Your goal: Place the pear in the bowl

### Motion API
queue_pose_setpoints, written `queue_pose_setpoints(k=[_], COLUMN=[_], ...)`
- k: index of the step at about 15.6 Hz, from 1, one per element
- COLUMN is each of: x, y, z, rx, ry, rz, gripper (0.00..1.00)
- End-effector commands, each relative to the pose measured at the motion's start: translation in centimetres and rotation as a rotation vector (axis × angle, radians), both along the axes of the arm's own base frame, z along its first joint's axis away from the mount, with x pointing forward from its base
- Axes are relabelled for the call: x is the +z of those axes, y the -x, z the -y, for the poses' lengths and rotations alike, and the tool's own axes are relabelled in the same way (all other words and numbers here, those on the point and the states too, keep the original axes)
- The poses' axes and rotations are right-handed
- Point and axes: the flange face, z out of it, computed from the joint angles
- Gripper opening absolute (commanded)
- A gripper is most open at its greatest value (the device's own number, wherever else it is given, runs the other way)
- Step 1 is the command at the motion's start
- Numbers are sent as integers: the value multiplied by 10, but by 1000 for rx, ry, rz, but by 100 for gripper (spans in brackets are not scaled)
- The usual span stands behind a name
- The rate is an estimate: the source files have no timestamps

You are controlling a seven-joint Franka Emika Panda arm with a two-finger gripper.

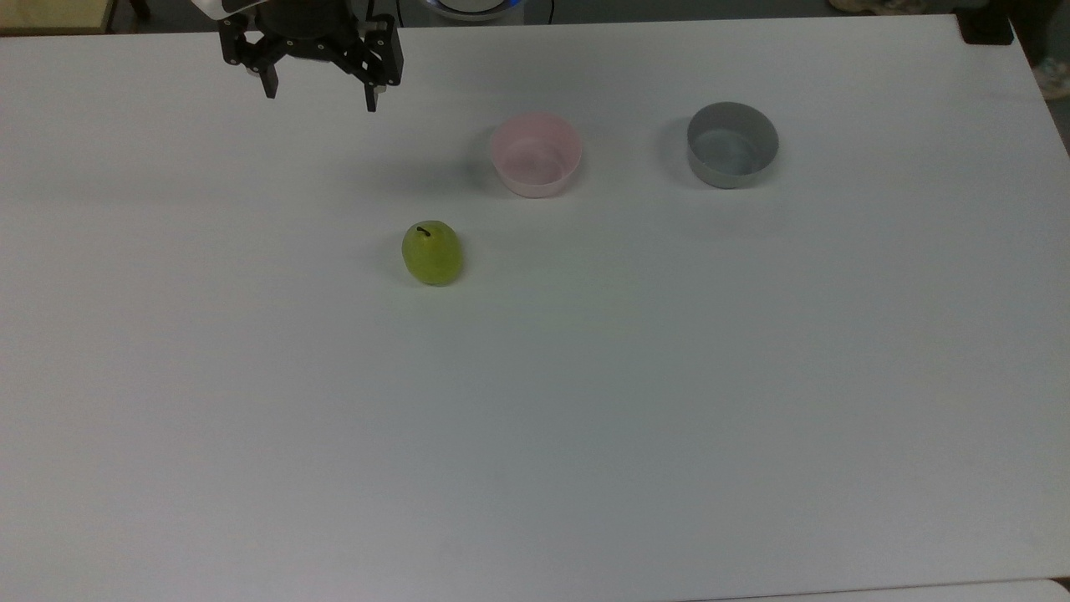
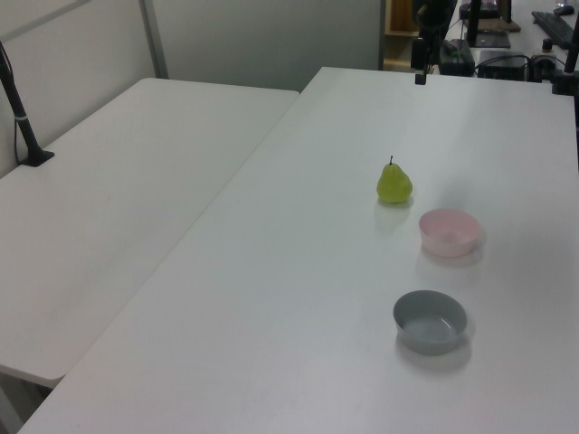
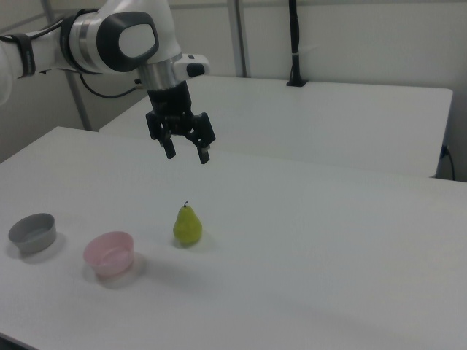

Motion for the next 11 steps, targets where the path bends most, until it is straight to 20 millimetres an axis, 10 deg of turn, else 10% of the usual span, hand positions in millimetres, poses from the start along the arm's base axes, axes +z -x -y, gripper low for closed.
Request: queue_pose_setpoints(k=[1,11], x=[6,5], y=[7,5], z=[4,3], rx=[10,12], ry=[-12,-14], rz=[6,12], gripper=[100,100])
